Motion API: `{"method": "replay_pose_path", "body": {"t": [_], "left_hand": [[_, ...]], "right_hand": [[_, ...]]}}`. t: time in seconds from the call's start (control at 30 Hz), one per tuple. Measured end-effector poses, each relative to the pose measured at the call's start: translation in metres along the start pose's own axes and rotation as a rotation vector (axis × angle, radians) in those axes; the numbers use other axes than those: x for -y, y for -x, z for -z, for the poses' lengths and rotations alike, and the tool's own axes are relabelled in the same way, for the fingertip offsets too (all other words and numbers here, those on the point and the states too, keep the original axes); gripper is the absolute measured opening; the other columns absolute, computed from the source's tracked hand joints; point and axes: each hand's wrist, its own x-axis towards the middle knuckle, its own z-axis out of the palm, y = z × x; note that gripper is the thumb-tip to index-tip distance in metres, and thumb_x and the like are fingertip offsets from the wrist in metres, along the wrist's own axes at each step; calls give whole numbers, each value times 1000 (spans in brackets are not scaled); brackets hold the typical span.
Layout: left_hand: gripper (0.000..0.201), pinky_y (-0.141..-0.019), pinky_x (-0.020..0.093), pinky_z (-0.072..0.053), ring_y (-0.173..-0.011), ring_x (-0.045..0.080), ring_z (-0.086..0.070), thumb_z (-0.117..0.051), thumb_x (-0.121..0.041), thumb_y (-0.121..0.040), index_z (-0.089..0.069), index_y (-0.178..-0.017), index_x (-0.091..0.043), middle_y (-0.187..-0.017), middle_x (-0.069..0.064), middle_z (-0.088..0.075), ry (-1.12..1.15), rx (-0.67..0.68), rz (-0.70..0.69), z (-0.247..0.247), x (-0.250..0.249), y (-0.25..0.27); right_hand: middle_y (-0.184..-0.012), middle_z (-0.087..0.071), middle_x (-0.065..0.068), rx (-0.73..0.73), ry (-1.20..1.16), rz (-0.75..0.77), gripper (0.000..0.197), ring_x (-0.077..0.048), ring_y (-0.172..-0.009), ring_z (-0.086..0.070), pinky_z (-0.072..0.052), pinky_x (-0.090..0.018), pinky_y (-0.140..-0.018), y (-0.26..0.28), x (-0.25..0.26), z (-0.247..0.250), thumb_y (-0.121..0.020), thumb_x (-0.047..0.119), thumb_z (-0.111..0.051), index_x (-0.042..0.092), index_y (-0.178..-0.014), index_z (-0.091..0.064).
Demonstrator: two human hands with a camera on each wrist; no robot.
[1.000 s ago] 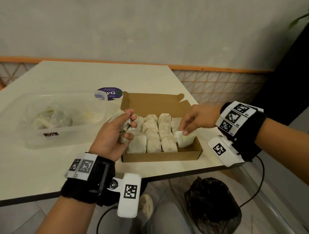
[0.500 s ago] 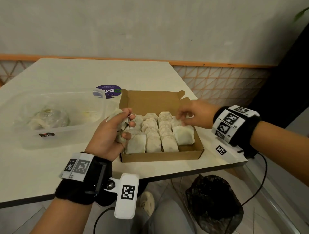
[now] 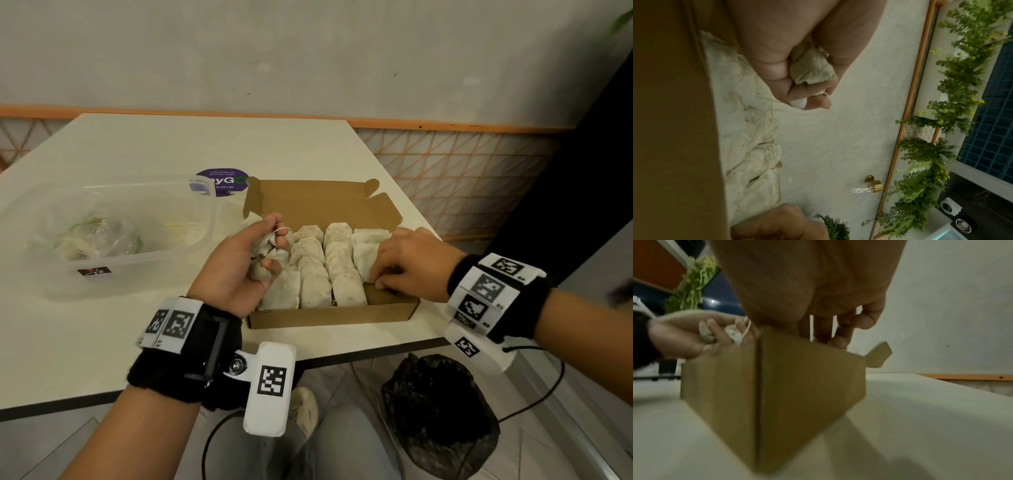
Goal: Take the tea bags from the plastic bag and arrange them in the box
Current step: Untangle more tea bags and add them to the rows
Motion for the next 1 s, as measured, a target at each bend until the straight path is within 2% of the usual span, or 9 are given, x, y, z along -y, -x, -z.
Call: {"method": "replay_pose_path", "body": {"t": [0.1,0.2,0.3,0.4,0.5,0.6,0.73,0.87,1.0], "left_hand": [[15,-37,9,-37,-63,5,-59,-54,-29,-88,-57,-86,-14,-73,-1,-59,99,44,100,-7,-2,1],[31,-42,14,-45,-81,17,-61,-50,-38,-92,-59,-90,-8,-89,9,-61,240,73,207,-18,2,-1],[42,-63,26,-55,-89,23,-60,-37,-42,-98,-55,-113,-7,-105,12,-59,295,98,257,-27,9,-5],[46,-82,33,-52,-99,23,-59,-32,-43,-99,-48,-127,-10,-109,7,-57,345,133,300,-32,14,-7],[41,-82,34,-50,-90,26,-63,-31,-42,-100,-48,-118,-10,-99,12,-62,305,153,262,-34,18,-4],[36,-83,41,-54,-89,25,-65,-34,-35,-101,-55,-109,-8,-106,15,-65,260,109,214,-27,19,-3],[18,-64,26,-56,-66,12,-55,-45,-25,-97,-56,-96,-11,-74,3,-57,196,26,176,-22,16,-7],[27,-52,15,-44,-54,5,-43,-63,-44,-85,-59,-84,-18,-62,-5,-46,-116,45,111,-30,17,-4],[10,-50,12,-38,-54,4,-42,-70,-25,-84,-64,-81,-18,-65,-5,-49,-289,43,46,-40,19,-5]], "right_hand": [[-80,-60,17,-167,-311,-36,9,-1,-73,-49,-35,-14,-71,4,11,16,-81,24,-68,27,-89,-71],[-78,-60,12,-350,-530,-9,11,-2,-69,-52,-37,-8,-63,7,34,32,-79,26,-71,26,-90,-70],[-87,-57,9,-342,-571,81,27,0,-72,-48,-37,-7,-66,6,61,35,-75,30,-74,24,-99,-66],[-95,-52,9,-313,-529,72,40,3,-79,-47,-39,-9,-73,-1,72,25,-73,37,-74,25,-109,-62],[-87,-57,8,-374,-664,-4,18,0,-72,-50,-40,-12,-70,-8,70,19,-77,20,-73,19,-94,-67],[-80,-65,8,-383,-1100,-90,14,-2,-71,-59,-48,-13,-67,-10,61,22,-78,5,-70,16,-86,-67],[-79,-67,-3,-388,-1625,-133,23,-14,-73,-69,-57,-21,-65,-8,54,23,-78,-10,-61,9,-90,-63],[-89,-57,-4,-460,-1547,-145,41,-16,-76,-66,-56,-22,-68,-9,51,21,-76,-15,-61,16,-102,-58],[-100,-55,2,-510,-1085,-106,53,-6,-81,-61,-54,-24,-75,-8,56,16,-77,-9,-63,29,-112,-50]]}}
